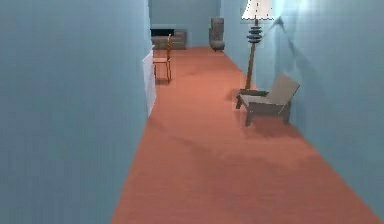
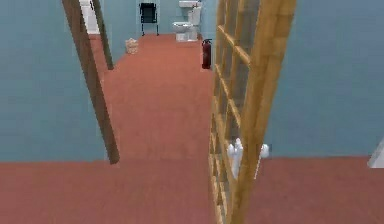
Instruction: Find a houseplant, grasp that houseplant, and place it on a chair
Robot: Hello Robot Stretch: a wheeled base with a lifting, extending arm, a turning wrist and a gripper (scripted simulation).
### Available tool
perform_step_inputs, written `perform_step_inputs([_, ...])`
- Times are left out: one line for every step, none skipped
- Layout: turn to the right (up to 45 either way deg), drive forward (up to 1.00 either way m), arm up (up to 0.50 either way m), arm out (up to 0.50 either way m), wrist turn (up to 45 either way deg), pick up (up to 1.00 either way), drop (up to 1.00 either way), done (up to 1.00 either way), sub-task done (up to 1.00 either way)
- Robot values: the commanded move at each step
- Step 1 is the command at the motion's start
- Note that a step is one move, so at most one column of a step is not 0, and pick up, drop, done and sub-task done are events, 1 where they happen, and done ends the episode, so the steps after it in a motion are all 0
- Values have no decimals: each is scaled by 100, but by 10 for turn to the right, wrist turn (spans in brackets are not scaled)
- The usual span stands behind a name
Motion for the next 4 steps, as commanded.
perform_step_inputs([30,0,0,0,0,0,0,0,0])
perform_step_inputs([0,100,0,0,0,0,0,0,0])
perform_step_inputs([0,100,0,0,0,0,0,0,0])
perform_step_inputs([0,100,0,0,0,0,0,0,0])
